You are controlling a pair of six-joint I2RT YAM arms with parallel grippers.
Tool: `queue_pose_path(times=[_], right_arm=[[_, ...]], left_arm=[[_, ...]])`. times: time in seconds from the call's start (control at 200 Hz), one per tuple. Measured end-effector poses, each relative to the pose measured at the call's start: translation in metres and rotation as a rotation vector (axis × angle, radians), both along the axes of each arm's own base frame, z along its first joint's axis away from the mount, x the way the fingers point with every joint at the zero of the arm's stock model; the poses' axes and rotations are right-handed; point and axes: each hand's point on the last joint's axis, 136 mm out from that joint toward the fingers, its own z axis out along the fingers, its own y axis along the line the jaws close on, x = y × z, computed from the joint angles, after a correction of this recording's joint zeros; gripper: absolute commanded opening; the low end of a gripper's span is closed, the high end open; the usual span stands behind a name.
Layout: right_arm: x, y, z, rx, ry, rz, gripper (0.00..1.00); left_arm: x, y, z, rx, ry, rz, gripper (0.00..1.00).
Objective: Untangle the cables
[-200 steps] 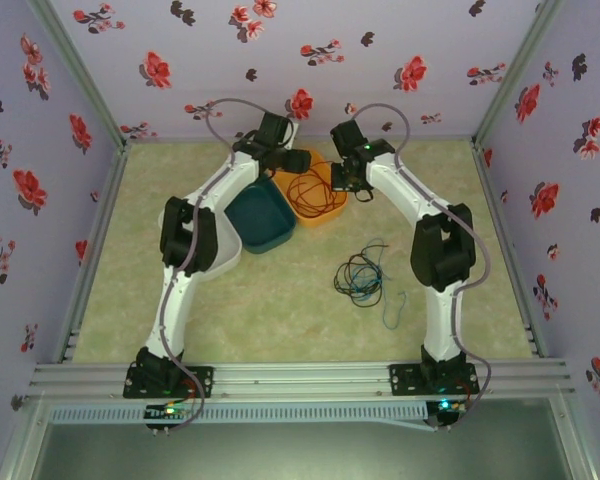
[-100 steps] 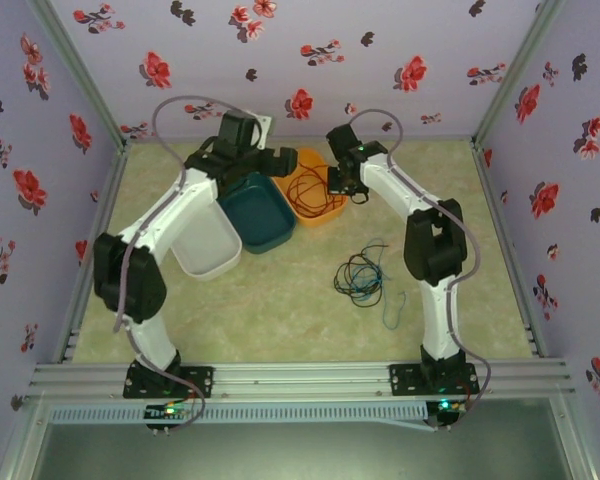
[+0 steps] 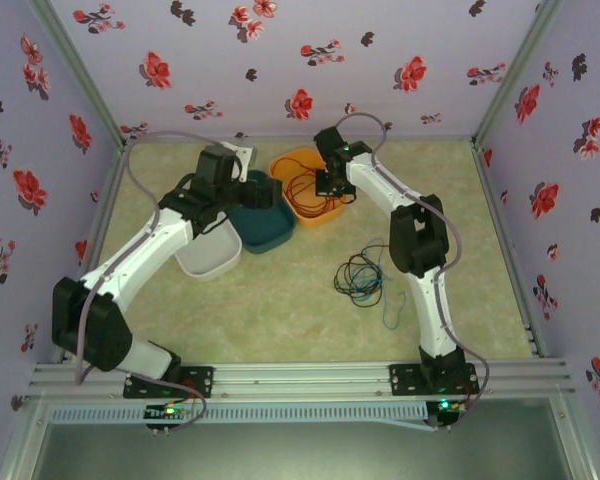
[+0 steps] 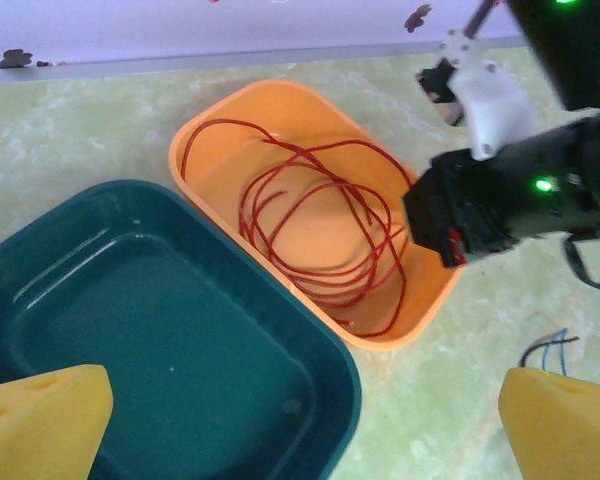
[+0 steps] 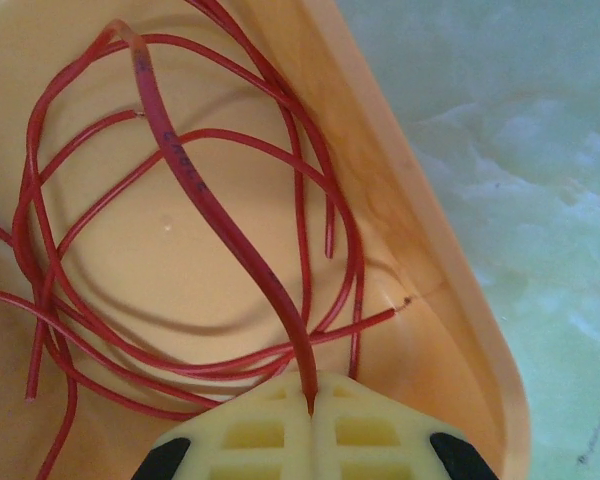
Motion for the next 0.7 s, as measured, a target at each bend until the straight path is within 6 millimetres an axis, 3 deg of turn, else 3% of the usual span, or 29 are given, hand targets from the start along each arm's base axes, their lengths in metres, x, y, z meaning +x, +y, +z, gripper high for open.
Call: queue_pose_path(times=[0.325, 0.51, 0.7], right_arm=[[-0.002, 0.001, -0.024, -0.036, 0.063, 0.007, 0.00], [-0.006, -0.001, -0.022, -0.049, 0.079, 0.018, 0.13], [-0.011, -0.002, -0.019, -0.082, 0.081, 0.049, 0.37]], left_arm=[[-0.025, 0.003, 0.008, -0.047, -0.019, -0.003, 1.00], [-0.029, 0.002, -0.002, -0.044, 0.005, -0.003, 1.00], [-0.031, 0.001, -0.003, -0.043, 0.006, -0.009, 1.00]])
